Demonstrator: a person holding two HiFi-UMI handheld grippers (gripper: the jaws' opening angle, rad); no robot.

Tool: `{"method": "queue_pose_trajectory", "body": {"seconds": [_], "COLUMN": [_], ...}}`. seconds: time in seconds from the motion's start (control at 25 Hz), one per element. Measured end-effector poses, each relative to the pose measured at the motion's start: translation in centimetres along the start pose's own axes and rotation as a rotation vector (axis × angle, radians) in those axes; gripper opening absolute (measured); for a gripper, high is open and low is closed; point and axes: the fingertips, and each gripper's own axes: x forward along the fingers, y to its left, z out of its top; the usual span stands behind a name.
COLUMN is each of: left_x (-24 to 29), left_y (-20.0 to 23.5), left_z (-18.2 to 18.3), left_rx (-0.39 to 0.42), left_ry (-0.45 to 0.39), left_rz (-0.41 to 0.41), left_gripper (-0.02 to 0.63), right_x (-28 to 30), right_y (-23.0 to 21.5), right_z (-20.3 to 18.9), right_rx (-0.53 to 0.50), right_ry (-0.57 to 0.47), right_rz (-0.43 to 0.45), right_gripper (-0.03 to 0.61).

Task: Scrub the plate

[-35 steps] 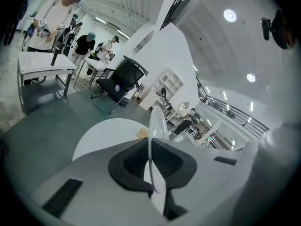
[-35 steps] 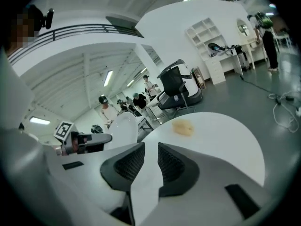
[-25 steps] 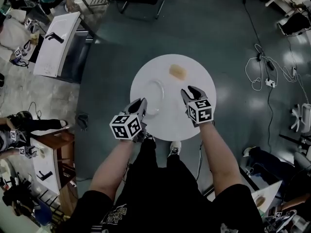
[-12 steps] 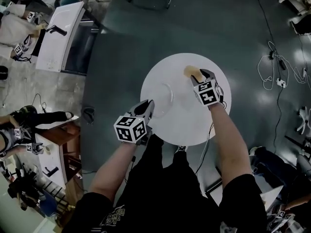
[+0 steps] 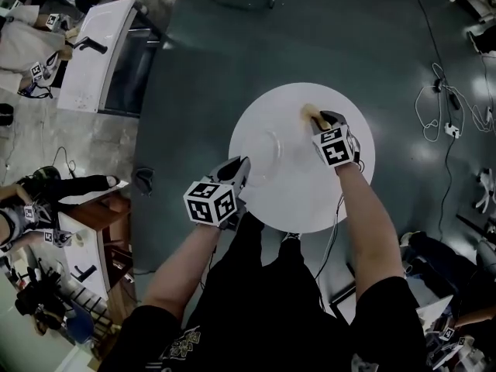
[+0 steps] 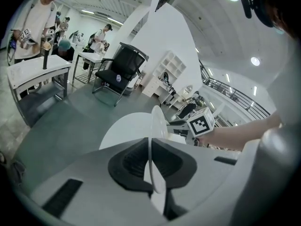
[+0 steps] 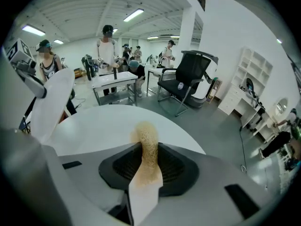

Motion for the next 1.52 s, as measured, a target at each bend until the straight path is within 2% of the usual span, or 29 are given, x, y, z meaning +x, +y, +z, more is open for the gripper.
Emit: {"method": "queue_pose_trajectory", "body": {"seconds": [0.2,0.4,0.52,0.6,0.72,0.84,1.04,1.16,1.44,1.52], "left_x": [0.4,0.9,0.9,0.8,0.6,0.3,-0.5,-0.8,-0.9,-1.1], "left_y": [-0.8,-2.4,-3.8,-5.0,-7.2,-9.2,-11.4,-12.3,-14.1,-14.5], "left_z": [0.2,0.3,0.5,0.4,0.3,0.4,0.6,1.0,1.9,2.2], "left_rx": [-0.041,-0.103,-0.106,-0.103,-0.086,-0.074,-0.077,-0.083,-0.123,-0.123], "left_ry": [0.008,0.013,0.014,0.018,0.029,0.028,0.006,-0.024,-0.09,-0.106], "left_rz": [-0.002,-0.017,-0.027,-0.037,-0.059,-0.088,-0.12,-0.128,-0.13,-0.129], "left_gripper": [0.021,0.021,0.021,0.021,0.021,0.023,0.023,0.022,0.022,0.023], "right_x": [-4.5,-9.7,-12.4,-13.9,-15.7,-16.6,-18.5,-19.6,-22.5,-23.3], "right_y": [1.6,3.8,5.5,6.6,8.0,8.3,9.7,11.1,13.3,14.0], "right_z": [3.0,6.0,7.1,7.6,7.9,7.5,5.8,4.7,1.6,0.9], "right_rx": [0.072,0.15,0.15,0.114,0.014,-0.096,-0.165,-0.16,-0.017,-0.008], "right_ry": [-0.196,-0.393,-0.465,-0.495,-0.498,-0.45,-0.406,-0.399,-0.391,-0.389], "right_rz": [0.011,0.079,0.112,0.121,0.109,0.057,0.055,0.069,0.108,0.122], "right_gripper": [0.106,0.104,0.104,0.104,0.104,0.103,0.101,0.1,0.097,0.097]}}
